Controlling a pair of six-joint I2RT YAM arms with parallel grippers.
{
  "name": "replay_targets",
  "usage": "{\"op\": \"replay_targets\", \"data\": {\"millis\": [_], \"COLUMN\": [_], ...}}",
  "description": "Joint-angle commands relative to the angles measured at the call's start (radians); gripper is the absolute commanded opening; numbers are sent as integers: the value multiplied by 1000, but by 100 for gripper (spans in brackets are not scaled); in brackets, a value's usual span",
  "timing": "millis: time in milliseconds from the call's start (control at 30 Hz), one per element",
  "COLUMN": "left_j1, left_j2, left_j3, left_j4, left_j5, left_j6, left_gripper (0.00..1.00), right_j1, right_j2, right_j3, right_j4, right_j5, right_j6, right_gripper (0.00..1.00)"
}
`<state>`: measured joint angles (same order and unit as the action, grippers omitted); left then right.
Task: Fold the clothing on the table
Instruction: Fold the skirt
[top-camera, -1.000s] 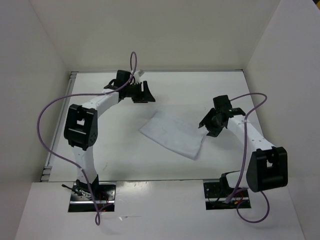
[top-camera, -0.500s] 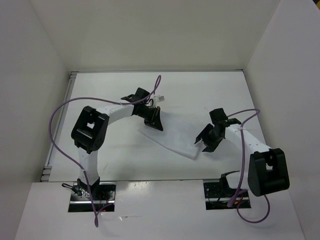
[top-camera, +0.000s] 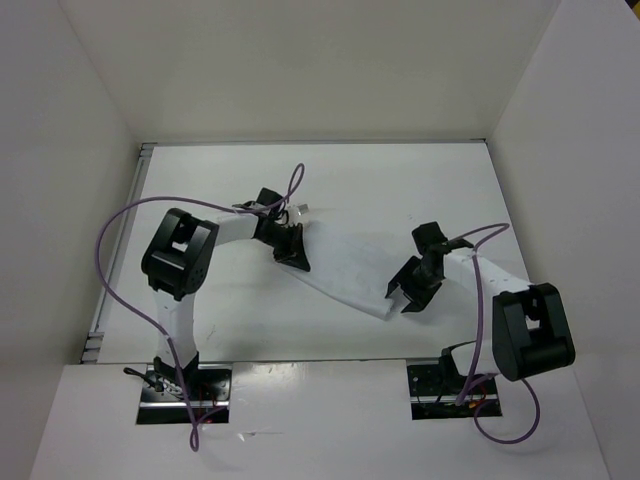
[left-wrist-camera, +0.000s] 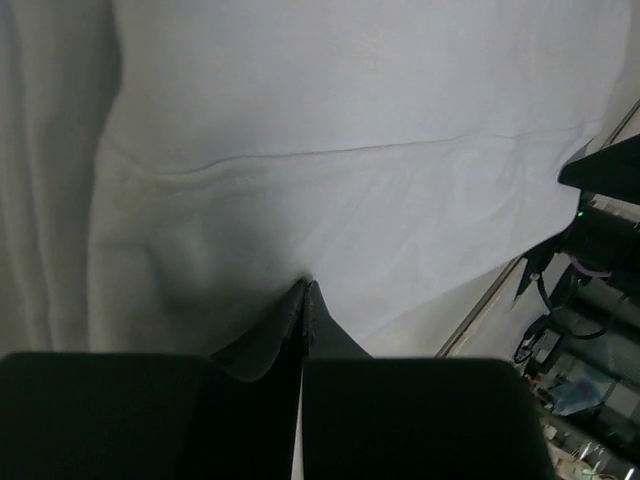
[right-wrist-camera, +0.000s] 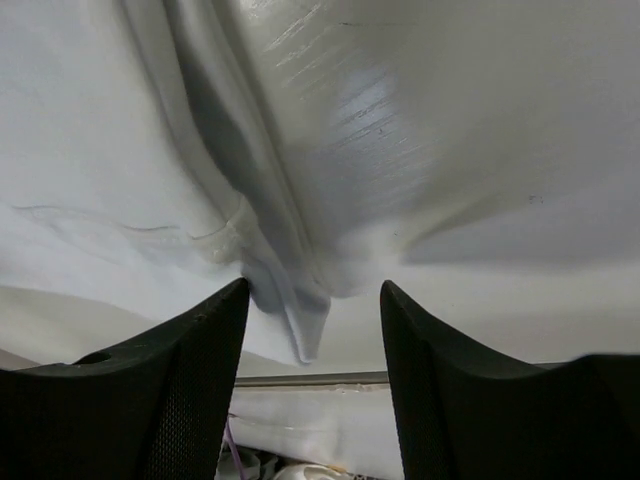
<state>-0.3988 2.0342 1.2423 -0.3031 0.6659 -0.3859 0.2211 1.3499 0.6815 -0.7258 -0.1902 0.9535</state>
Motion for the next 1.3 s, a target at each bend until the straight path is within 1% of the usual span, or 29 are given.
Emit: {"op": "replay_targets", "data": {"millis": [0,167,300,367,433,500,600,667,767,800,867,900,967,1000,1033,1100,1167,1200,1267], "left_j1": [57,71,71,71,71,71,80,80,80,80,80,80,80,80,80,80,80,71,29], "left_j2": [-51,-117,-138,-138,-138,-138,-147,-147,-157,-157,-157,-157,-157,-157,-157,-166,-190,-201,-244], "left_j3": [-79,-149,-172,-172,-172,-172,-172,-162,-162,-162,-162,-162,-162,-162,-171,-172,-181,-181,-159], "left_j4": [39,39,39,39,30,30,21,21,21,21,21,21,21,21,21,21,10,10,10], "left_j5": [-60,-144,-155,-155,-155,-155,-164,-164,-164,-164,-164,-164,-164,-164,-164,-137,-98,-54,-11], "left_j6": [-54,-90,-113,-122,-122,-122,-122,-122,-122,-122,-122,-122,-122,-122,-122,-122,-113,-101,-84], "left_gripper": [0,0,0,0,0,0,0,0,0,0,0,0,0,0,0,0,0,0,0], "right_j1": [9,9,9,9,18,18,37,47,72,83,92,101,101,101,101,101,78,63,46], "right_j2": [9,9,55,86,118,141,179,207,245,256,275,288,299,299,299,289,279,279,307], "right_j3": [55,76,105,105,115,115,95,70,49,49,58,67,107,119,150,187,252,295,335], "right_j4": [28,58,106,133,143,152,152,172,196,224,246,255,243,226,212,187,164,154,154], "right_j5": [26,37,28,6,-3,-12,-12,-21,-22,-22,-12,7,41,90,119,184,208,218,218], "right_j6": [16,7,-15,-27,-27,-39,-48,-48,-38,-29,-29,-39,-53,-64,-77,-97,-131,-143,-185], "right_gripper": [61,60,60,57,57,51,50,46,46,43,38,28,12,4,0,0,0,0,0]}}
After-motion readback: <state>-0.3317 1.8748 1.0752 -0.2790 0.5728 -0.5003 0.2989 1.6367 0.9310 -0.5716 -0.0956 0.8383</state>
